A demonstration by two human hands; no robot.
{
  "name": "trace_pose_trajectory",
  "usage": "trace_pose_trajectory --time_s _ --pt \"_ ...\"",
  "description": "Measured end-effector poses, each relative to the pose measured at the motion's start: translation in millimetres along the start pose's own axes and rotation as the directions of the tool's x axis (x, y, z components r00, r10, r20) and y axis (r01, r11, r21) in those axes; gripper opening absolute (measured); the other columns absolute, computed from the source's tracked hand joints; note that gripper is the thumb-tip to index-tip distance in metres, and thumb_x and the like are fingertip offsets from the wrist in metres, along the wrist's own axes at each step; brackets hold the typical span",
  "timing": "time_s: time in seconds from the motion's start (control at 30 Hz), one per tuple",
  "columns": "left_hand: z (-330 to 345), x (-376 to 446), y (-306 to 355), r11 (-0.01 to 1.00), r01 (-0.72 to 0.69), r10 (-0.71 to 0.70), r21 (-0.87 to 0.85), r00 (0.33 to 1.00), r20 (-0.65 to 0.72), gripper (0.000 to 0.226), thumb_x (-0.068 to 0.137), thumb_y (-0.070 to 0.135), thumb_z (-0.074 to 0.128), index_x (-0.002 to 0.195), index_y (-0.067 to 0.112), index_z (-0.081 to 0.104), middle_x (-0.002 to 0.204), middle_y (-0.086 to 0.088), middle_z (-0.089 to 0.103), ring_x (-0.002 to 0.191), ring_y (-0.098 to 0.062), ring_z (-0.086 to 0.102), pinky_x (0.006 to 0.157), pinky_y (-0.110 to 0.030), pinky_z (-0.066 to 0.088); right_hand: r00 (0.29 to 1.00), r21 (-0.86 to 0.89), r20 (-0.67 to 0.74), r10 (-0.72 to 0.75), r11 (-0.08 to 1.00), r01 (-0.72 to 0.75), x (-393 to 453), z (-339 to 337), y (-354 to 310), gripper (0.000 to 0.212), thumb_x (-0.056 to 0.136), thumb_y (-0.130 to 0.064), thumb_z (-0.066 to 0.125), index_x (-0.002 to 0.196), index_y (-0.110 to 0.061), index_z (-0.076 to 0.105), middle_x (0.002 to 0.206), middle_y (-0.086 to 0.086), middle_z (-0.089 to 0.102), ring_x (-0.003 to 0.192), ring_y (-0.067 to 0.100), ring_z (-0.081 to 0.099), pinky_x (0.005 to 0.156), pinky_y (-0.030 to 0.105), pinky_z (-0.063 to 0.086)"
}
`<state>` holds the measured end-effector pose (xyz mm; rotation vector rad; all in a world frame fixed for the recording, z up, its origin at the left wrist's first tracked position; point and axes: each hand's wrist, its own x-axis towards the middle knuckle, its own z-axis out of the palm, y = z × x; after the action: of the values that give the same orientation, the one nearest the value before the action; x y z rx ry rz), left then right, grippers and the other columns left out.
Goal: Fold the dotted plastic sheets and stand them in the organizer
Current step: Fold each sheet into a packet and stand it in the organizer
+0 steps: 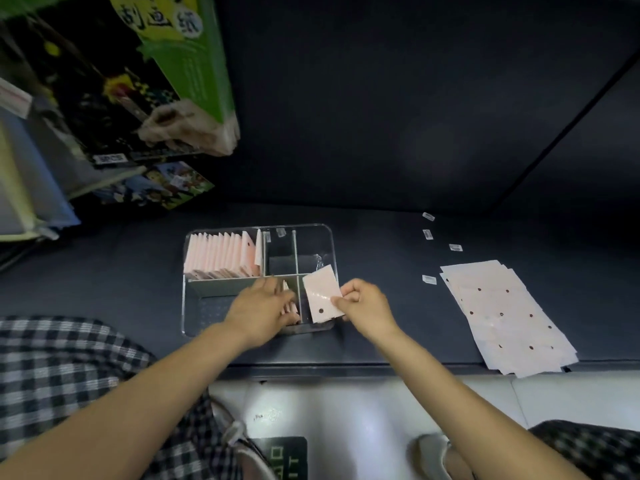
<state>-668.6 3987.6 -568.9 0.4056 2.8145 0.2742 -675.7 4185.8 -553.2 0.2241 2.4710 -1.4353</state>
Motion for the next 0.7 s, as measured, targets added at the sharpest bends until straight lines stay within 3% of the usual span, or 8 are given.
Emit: trace_pose_trajectory --time_s 0.13,0.23,0.3,0.47,0.67,0.7 --pt "11 2 -5 0.984 -0.07 0.074 0.164 0.997 -0.013 0.046 0.091 0.06 0.037 0.127 0.034 0.049 0.12 -0.002 0.039 0.118 -0.022 0.033 0.094 -0.037 0.033 0.997 0.111 -0.049 0.056 0.993 -0.051 1 14 -5 0.014 0.085 -0.013 0.064 0.076 -0.018 0.054 0.07 -0.002 0.064 0.057 0.013 0.059 0.072 0.036 0.054" --pt "13 4 -6 0.97 -0.108 0.115 0.219 0.993 -0.017 0.052 0.089 0.067 0.033 0.12 0.033 0.057 0.122 -0.001 0.037 0.119 -0.021 0.03 0.095 -0.038 0.028 0.997 0.076 -0.067 0.049 0.996 -0.044 1 23 -7 0.013 0.085 -0.012 0.063 0.076 -0.017 0.054 0.068 -0.002 0.064 0.052 0.011 0.059 0.063 0.026 0.051" --pt "14 6 -8 0.962 -0.12 0.125 0.246 0.992 -0.003 0.056 0.089 0.069 0.03 0.117 0.031 0.062 0.125 -0.001 0.037 0.12 -0.021 0.03 0.096 -0.038 0.026 0.996 -0.008 -0.091 0.026 1.0 -0.027 2 28 -10 0.017 0.084 -0.013 0.062 0.073 -0.02 0.052 0.065 -0.006 0.062 0.052 0.011 0.062 0.058 0.019 0.049" --pt "13 3 -17 0.942 -0.151 0.158 0.298 0.987 0.001 0.063 0.085 0.074 0.03 0.112 0.029 0.065 0.124 -0.001 0.037 0.119 -0.021 0.031 0.096 -0.038 0.025 0.995 -0.27 -0.068 -0.076 0.961 0.055 8 43 -20 0.018 0.081 -0.014 0.06 0.069 -0.023 0.05 0.071 0.001 0.065 0.072 0.023 0.066 0.07 0.032 0.051" --pt "12 -1 -23 0.952 -0.136 0.145 0.273 0.989 -0.014 0.059 0.084 0.072 0.037 0.118 0.029 0.06 0.122 -0.002 0.038 0.119 -0.022 0.032 0.099 -0.038 0.026 0.99 -0.544 -0.01 -0.139 0.832 0.111 10 68 -28 0.001 0.082 -0.014 0.055 0.083 -0.014 0.055 0.09 0.008 0.067 0.087 0.029 0.061 0.07 0.033 0.046" --pt "11 -1 -23 0.959 -0.138 0.147 0.247 0.989 -0.02 0.057 0.085 0.069 0.039 0.119 0.028 0.059 0.122 -0.002 0.04 0.119 -0.022 0.033 0.099 -0.037 0.027 0.992 -0.567 -0.015 -0.125 0.818 0.095 10 72 -29 0.007 0.082 -0.014 0.054 0.088 -0.011 0.057 0.094 0.01 0.067 0.09 0.032 0.061 0.071 0.034 0.047"
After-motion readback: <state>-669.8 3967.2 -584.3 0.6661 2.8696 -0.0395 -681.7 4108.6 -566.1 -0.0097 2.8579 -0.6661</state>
